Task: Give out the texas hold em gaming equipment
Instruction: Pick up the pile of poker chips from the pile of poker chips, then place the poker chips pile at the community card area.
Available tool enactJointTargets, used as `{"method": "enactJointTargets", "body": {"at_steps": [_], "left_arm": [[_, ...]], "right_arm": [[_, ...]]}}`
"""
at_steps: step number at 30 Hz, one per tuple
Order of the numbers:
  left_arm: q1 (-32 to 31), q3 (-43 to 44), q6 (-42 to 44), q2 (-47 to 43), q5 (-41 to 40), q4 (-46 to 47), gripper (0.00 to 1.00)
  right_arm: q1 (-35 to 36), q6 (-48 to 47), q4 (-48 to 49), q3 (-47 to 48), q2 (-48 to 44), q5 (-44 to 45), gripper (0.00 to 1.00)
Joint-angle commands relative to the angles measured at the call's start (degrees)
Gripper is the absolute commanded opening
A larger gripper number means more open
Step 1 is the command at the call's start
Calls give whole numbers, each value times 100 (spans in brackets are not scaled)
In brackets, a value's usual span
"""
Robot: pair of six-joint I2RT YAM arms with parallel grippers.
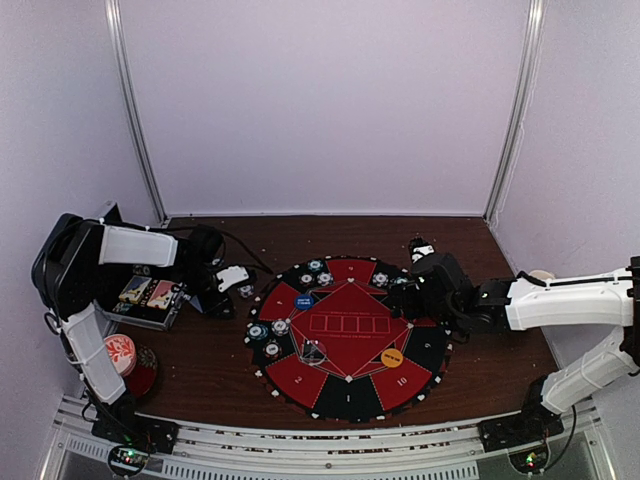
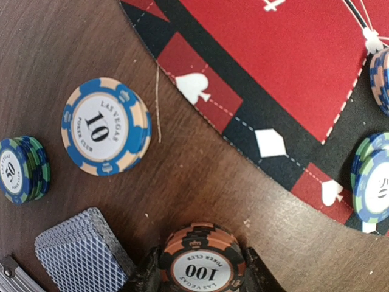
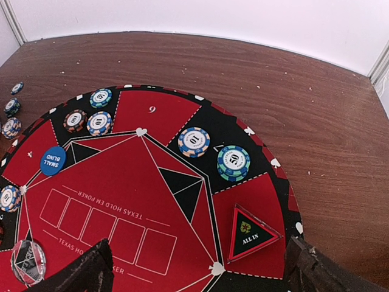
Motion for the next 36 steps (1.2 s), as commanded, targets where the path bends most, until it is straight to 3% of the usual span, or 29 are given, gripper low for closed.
{"method": "enactJointTargets", "body": {"at_steps": [1,9,14,24,36], "left_arm": [[43,239,-5,-360,18,-204,7],[-96,754,-37,-532,100,-582,5],[-491,1159,-140,-402,83,-729,4],[-1789,2722,-460,780,-197,-1130,4],[-2183,4112,-387,1448,110,-1487,1]], "right_arm": [[38,-56,0,88,38,36,100],[33,-34,12,72,4,52,100],[40,12,22,34,-92,144,100],[25,102,133,-184,-573,499,100],[24,97,118,-144,-467,444,100]]}}
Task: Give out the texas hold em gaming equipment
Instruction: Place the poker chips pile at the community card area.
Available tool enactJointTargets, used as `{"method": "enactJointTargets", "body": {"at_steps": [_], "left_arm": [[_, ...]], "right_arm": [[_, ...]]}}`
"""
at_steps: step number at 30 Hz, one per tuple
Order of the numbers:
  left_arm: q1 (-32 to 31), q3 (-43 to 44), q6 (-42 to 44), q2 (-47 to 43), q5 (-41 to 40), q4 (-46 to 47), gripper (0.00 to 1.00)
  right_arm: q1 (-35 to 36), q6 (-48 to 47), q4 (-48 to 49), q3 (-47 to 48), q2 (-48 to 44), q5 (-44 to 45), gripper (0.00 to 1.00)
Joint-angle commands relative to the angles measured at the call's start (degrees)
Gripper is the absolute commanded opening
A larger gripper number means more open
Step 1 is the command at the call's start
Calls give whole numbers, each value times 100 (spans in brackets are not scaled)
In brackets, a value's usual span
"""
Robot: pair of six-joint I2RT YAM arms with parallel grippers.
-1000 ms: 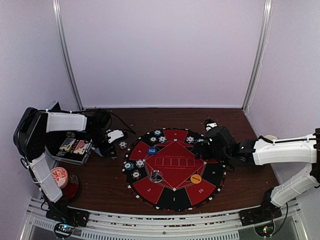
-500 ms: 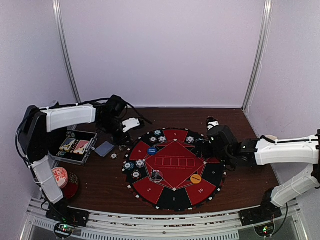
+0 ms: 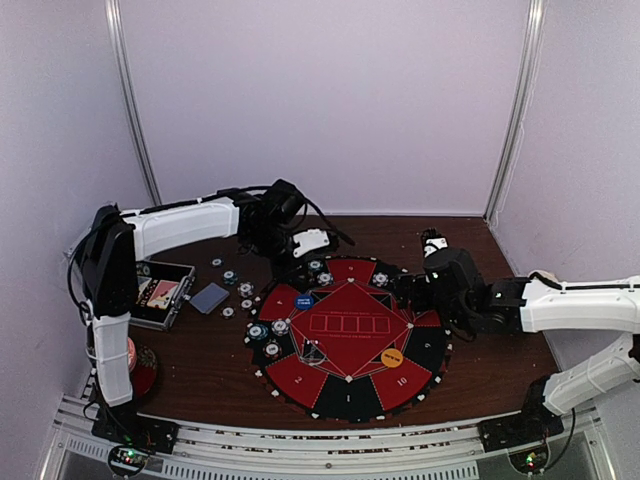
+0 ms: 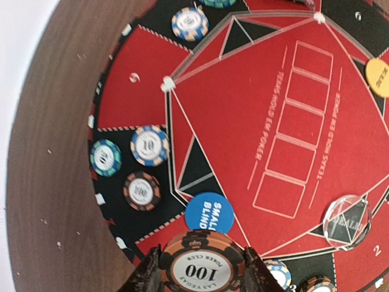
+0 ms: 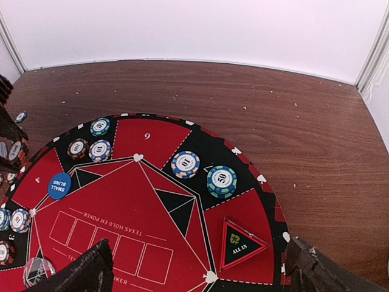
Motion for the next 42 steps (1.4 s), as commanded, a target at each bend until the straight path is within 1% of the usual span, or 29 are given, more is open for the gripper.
{"method": "enactJointTargets", "body": {"at_steps": [1,5,9,14,18,24,34,35,36,40,42], "left_arm": [[-169,397,-2,225,180,-91,1],[-467,695,24,556,209,-87,2],[-737,1174,35,1014,311,-80,2],[-1064,1862,35,1689,318,-84,2],[-1234,2219,38,2082,389,-63,2],[-1306,2207,-18,2381,462,140,2],[-1355,2208,-46,2670,428,146,8],[-1355,2206,-44,2668,422,146,12],[-1355,2207,-46,2668,419,150,20],[-1355,2195,-63,2520,285,146,70],[-1355,2136,-62,2336,187,183,83]], "right_arm": [[25,45,27,-36,26,155,100],[29,69,27,-59,-24,269,100],[24,137,14,-107,-173,437,100],[25,180,7,-220,-601,650,100],[16,185,46,-347,-956,734,100],[20,147,96,-394,-1127,692,100],[16,136,79,-349,-976,663,100],[15,136,79,-349,-982,661,100],[17,128,84,-354,-985,655,100],[21,109,82,-350,-980,637,100],[17,90,88,-343,-955,616,100]]}}
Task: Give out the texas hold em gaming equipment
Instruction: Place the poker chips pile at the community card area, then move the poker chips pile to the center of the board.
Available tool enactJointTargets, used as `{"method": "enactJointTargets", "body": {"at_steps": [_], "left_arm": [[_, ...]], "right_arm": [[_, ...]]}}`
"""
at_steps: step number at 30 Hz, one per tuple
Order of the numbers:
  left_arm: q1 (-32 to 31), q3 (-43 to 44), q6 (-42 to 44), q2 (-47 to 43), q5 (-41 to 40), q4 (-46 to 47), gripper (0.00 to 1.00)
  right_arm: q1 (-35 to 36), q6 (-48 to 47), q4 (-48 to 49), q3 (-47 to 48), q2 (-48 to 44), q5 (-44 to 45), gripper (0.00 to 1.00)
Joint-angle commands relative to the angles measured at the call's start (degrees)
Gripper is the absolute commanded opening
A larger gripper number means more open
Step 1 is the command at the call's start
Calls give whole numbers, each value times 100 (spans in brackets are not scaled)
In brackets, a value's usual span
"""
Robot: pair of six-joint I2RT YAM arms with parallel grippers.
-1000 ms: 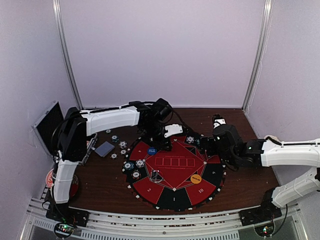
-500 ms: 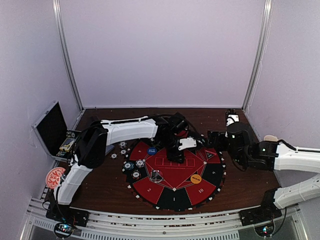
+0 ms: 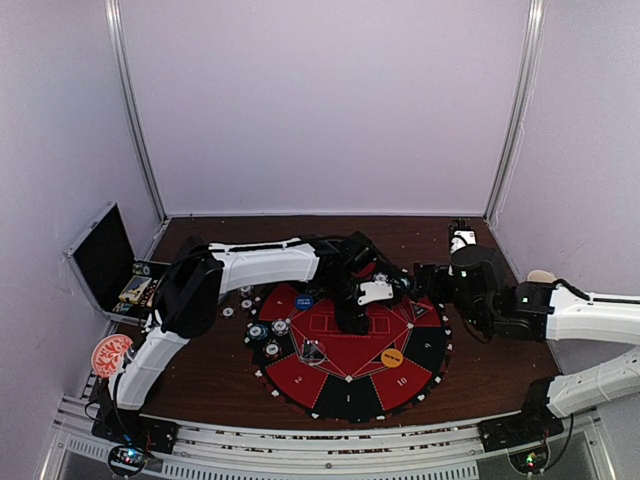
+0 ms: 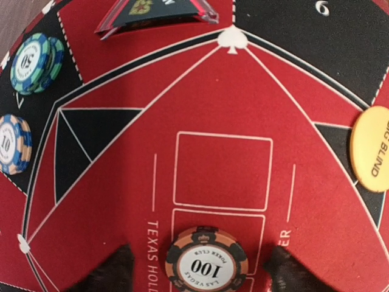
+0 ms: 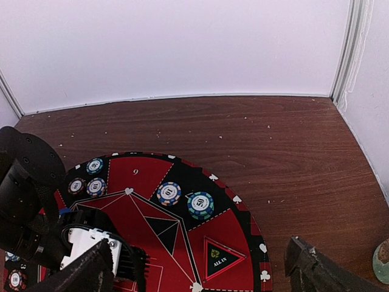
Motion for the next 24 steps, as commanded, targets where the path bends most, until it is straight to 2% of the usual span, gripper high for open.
{"method": "enactJointTargets", "body": {"at_steps": [1,5,10,17,21,24], "left_arm": [[-39,-28,-44,-301,-199,161,88],[34,-449,-53,-1067,-382,322,98],[431,-1148,-150,-2168,-444,434,98],[1580,-2621,-380,-3473,-365,697,98],[2243,-3497,-344,-3803,-41,929,98],[2488,-4092,-275,-3897,-33,1317,98]], "right_arm": [[16,-56,42,-18,41,17,100],[19,-92,-28,91,146,-121,100],[16,-90,-221,454,577,-706,100],[18,-223,-926,1522,1999,-1414,100],[18,-270,-1214,2105,2833,-1572,100],[20,-287,-1109,2224,3180,-1648,100]]}}
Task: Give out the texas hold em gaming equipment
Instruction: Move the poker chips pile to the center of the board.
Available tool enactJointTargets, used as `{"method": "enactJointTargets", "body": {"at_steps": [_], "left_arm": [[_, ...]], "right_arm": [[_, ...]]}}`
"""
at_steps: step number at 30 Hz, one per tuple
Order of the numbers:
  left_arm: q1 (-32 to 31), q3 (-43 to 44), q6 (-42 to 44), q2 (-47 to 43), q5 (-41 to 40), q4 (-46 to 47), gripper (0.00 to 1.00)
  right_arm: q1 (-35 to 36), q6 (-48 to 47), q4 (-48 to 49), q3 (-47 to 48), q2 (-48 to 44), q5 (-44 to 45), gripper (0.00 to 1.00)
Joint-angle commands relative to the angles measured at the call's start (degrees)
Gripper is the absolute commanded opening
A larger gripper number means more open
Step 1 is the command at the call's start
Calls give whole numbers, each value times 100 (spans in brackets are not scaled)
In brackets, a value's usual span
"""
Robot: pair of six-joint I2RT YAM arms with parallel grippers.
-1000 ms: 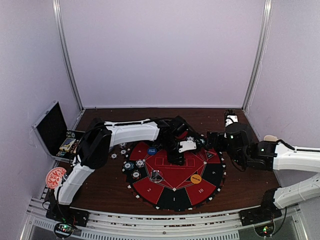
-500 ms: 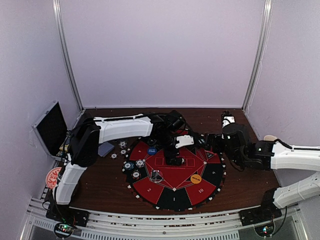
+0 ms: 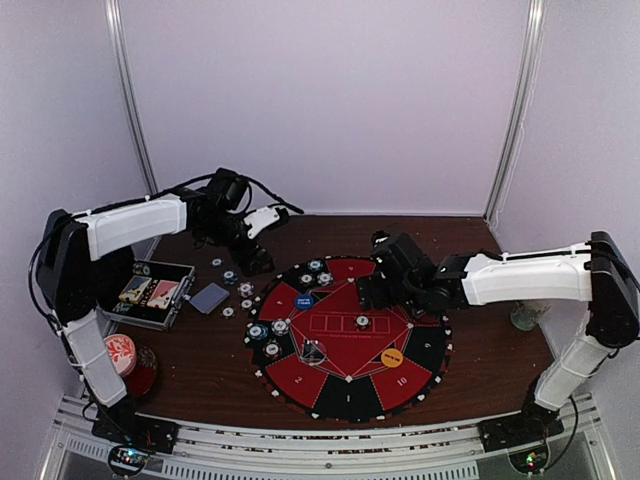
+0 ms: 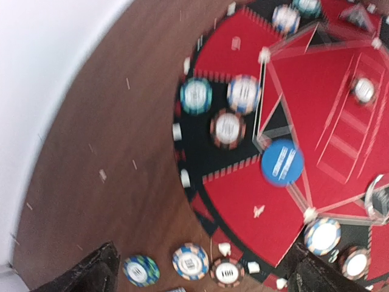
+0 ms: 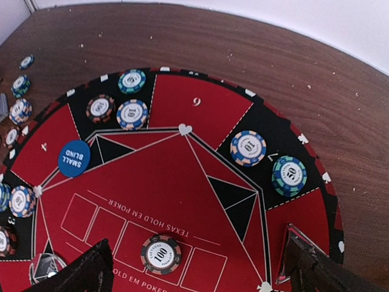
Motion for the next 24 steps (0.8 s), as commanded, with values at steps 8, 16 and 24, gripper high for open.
{"method": "enactJointTargets", "body": {"at_steps": [8,16,24], "left_arm": [[184,-1398,61,265,-258,1224,98],[171,-1331,18,652,-553,1655,98],[113,-1312,110,967,-1123,1844,98]], "right_arm": [[20,-126,233,-227,295,-255,100],[17,-125,383,-451,152,-267,100],[16,-126,424,-518,91,-281,100]]}}
